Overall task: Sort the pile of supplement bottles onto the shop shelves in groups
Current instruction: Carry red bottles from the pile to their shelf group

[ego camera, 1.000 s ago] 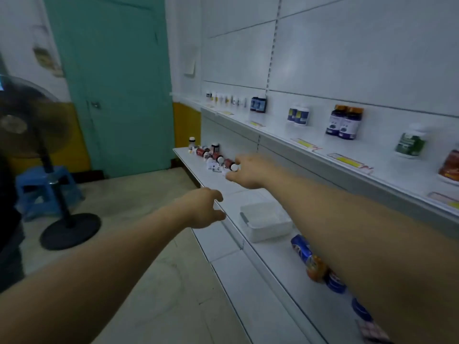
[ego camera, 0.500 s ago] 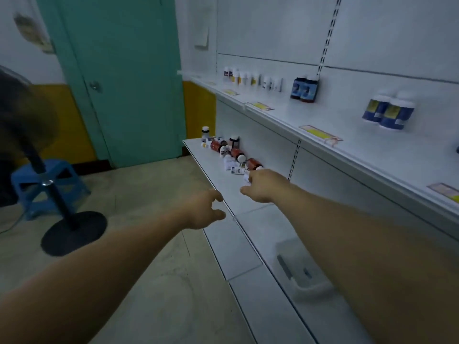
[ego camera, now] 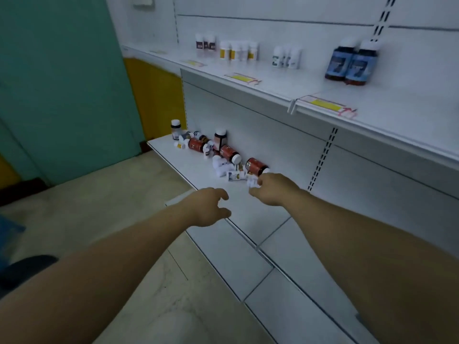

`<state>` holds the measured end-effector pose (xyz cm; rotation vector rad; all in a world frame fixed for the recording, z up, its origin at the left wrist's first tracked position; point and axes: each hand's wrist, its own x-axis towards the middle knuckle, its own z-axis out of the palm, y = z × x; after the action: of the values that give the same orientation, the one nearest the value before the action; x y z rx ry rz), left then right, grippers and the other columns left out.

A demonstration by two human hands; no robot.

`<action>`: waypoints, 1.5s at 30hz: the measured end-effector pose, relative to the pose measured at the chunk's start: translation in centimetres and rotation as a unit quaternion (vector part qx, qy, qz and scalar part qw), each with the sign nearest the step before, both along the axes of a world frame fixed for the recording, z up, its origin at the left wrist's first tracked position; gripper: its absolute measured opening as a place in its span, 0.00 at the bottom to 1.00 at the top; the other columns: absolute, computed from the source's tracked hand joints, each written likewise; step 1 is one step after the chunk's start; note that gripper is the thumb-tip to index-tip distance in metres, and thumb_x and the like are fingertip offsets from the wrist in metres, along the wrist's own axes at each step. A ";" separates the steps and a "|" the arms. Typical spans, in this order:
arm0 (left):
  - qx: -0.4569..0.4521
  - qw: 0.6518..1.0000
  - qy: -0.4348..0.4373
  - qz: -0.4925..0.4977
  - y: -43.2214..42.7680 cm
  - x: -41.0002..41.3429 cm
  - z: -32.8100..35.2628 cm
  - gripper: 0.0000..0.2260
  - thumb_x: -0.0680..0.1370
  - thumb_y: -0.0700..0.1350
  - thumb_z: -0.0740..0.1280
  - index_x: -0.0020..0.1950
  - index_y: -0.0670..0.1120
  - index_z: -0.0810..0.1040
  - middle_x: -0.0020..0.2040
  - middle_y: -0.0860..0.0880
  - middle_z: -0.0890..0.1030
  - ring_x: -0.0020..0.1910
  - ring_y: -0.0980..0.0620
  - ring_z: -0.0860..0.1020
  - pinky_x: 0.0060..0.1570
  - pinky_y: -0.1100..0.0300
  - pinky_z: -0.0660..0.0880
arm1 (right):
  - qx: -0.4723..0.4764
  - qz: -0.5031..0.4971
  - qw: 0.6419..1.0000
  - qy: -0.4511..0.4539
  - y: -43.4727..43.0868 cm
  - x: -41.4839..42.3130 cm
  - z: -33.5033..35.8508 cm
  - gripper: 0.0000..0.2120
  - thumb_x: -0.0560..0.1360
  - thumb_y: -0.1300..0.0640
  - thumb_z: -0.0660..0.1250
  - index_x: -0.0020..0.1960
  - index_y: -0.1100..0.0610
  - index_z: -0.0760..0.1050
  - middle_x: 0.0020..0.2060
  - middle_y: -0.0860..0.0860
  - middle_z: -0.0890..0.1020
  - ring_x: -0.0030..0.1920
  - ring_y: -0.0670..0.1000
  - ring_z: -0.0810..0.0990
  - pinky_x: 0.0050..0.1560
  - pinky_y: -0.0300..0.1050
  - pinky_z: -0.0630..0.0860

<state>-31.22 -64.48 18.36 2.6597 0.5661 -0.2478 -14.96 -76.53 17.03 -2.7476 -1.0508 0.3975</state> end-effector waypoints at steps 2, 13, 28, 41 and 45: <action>-0.002 1.000 0.006 -0.016 2.9 1.9 -0.4 0.23 0.78 0.55 0.64 0.71 0.50 0.67 0.68 0.46 0.71 0.61 0.47 0.73 0.56 0.59 0.69 | 0.004 -0.022 1.000 0.007 1.9 0.9 -0.3 0.23 0.77 0.40 0.60 0.62 0.55 0.73 0.57 0.56 0.76 0.52 0.56 0.76 0.52 0.46 0.75; 0.018 0.993 0.041 -0.111 15.7 14.8 -5.9 0.25 0.78 0.55 0.64 0.73 0.50 0.65 0.71 0.47 0.68 0.67 0.46 0.69 0.64 0.54 0.66 | 0.043 -0.134 0.990 0.032 11.6 11.2 -5.7 0.21 0.76 0.46 0.63 0.66 0.54 0.71 0.60 0.56 0.77 0.58 0.58 0.76 0.54 0.45 0.72; 0.137 0.957 0.048 -0.251 28.7 33.8 -12.6 0.20 0.77 0.51 0.63 0.68 0.45 0.70 0.65 0.44 0.72 0.63 0.43 0.71 0.59 0.51 0.72 | -0.034 -0.263 0.964 0.025 20.2 22.8 -13.4 0.26 0.75 0.44 0.64 0.68 0.55 0.65 0.60 0.57 0.71 0.59 0.58 0.71 0.57 0.53 0.70; 0.240 0.914 0.007 -0.326 32.7 41.2 -20.3 0.33 0.77 0.47 0.64 0.77 0.47 0.49 0.76 0.45 0.56 0.73 0.41 0.56 0.71 0.46 0.59 | -0.098 -0.328 0.938 -0.052 21.2 22.2 -19.2 0.32 0.74 0.48 0.66 0.73 0.51 0.56 0.62 0.55 0.71 0.60 0.58 0.71 0.60 0.52 0.68; 0.270 0.899 -0.053 -0.341 33.3 42.4 -21.6 0.28 0.77 0.48 0.65 0.74 0.47 0.57 0.73 0.45 0.61 0.73 0.44 0.57 0.71 0.48 0.59 | 0.088 -0.392 0.916 0.014 21.7 21.5 -18.1 0.32 0.72 0.46 0.70 0.71 0.48 0.60 0.59 0.55 0.71 0.59 0.59 0.75 0.59 0.51 0.73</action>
<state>11.22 -31.19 -3.26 3.2970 -0.4342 -0.1462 6.56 -54.83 -1.03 -2.6949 0.0768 0.1936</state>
